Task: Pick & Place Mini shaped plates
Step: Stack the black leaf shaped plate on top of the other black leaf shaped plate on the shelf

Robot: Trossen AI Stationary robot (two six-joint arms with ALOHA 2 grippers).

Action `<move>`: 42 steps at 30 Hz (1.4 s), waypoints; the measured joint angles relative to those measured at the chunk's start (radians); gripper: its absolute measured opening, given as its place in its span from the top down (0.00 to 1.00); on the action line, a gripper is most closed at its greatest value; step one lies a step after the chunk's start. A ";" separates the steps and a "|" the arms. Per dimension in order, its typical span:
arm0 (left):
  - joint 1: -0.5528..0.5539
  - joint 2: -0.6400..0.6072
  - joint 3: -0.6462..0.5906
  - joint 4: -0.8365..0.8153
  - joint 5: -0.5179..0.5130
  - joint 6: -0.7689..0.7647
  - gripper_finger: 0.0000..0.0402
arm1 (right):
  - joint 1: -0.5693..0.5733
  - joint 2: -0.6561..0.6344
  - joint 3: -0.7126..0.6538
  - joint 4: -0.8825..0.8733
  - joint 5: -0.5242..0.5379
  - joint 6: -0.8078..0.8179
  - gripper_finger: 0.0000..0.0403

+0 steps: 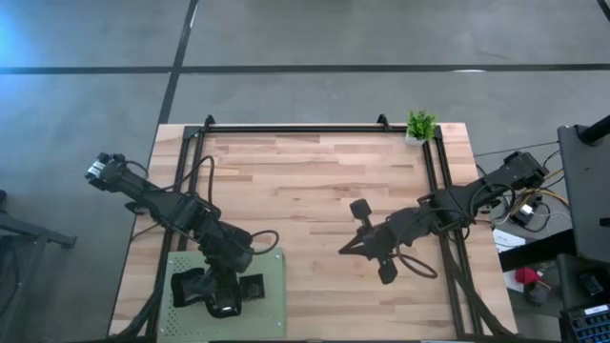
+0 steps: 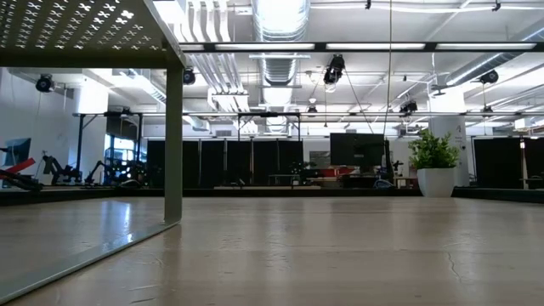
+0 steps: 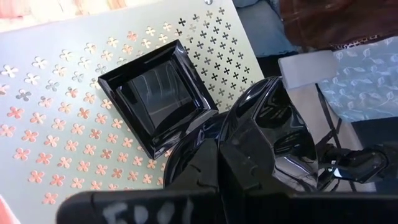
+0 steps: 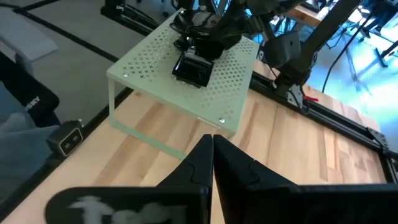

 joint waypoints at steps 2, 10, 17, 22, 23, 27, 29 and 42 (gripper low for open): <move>0.000 0.000 0.000 0.000 0.000 0.014 1.00 | 0.000 0.001 0.000 0.000 0.000 0.005 0.98; 0.000 0.000 0.000 -0.002 0.000 0.030 1.00 | 0.000 0.001 0.000 0.000 0.000 0.002 0.98; 0.000 -0.001 0.000 -0.021 -0.002 0.033 1.00 | 0.000 0.002 0.000 0.000 0.000 0.002 0.98; 0.000 -0.002 0.000 -0.051 -0.012 0.038 1.00 | 0.000 0.002 0.000 0.000 0.000 0.002 0.98; 0.000 -0.003 0.000 -0.062 -0.014 0.042 1.00 | 0.000 0.002 0.000 0.000 0.000 0.002 0.98; -0.003 -0.010 0.000 -0.072 -0.005 0.050 1.00 | 0.000 0.002 0.000 0.001 0.001 0.002 0.98; -0.003 -0.010 0.000 -0.069 -0.012 0.050 1.00 | 0.000 0.002 0.000 0.001 0.001 0.002 0.98; -0.003 -0.010 0.000 -0.068 -0.015 0.049 1.00 | 0.000 0.002 0.000 0.001 0.001 0.002 0.98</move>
